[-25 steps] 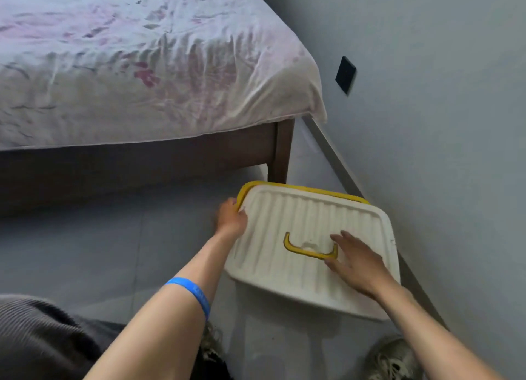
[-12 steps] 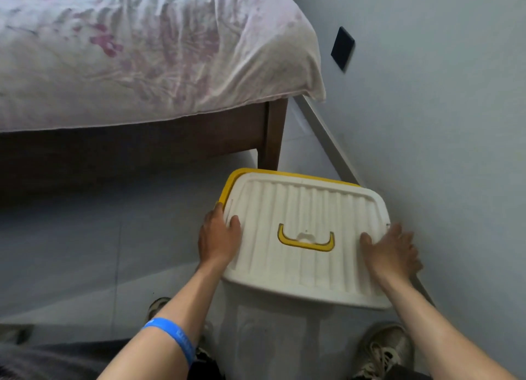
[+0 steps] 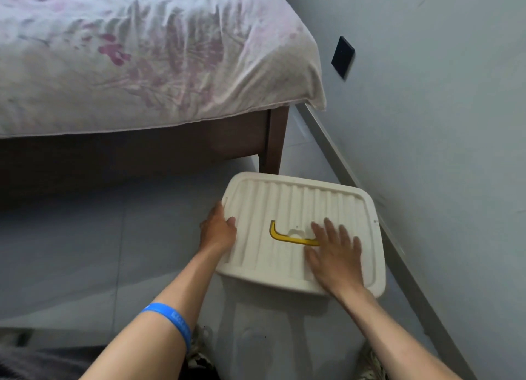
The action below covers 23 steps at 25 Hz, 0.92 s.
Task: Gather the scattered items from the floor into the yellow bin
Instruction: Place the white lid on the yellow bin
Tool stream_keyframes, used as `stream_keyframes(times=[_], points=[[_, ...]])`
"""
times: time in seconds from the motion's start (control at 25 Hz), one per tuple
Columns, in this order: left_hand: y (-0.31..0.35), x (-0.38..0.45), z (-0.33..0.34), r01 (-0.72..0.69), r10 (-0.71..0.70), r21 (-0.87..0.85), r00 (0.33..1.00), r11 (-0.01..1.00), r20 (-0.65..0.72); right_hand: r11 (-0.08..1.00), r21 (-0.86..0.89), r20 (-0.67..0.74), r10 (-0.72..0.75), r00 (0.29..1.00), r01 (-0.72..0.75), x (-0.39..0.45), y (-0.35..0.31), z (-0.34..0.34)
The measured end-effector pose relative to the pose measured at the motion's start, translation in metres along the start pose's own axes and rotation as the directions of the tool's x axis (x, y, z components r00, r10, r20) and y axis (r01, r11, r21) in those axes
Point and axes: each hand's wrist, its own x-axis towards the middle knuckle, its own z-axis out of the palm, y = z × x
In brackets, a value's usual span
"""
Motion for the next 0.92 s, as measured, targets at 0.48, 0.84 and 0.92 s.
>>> stream_keyframes(times=[0.48, 0.84, 0.92], points=[[-0.005, -0.011, -0.008, 0.042, -0.156, -0.429, 0.960, 0.902, -0.233, 0.987, -0.070, 0.202, -0.128, 0.971, 0.144, 0.016, -0.012, 0.015], [0.052, -0.056, 0.059, -0.539, 0.439, 0.397, 0.840, 0.743, 0.318, 0.937, 0.345, -0.101, -0.023, 0.995, 0.057, 0.007, 0.013, -0.009], [0.058, -0.062, 0.074, -0.599, 0.398, 0.412, 0.784, 0.686, 0.476, 0.867, 0.463, -0.233, 0.318, 0.919, -0.183, 0.004, 0.049, -0.013]])
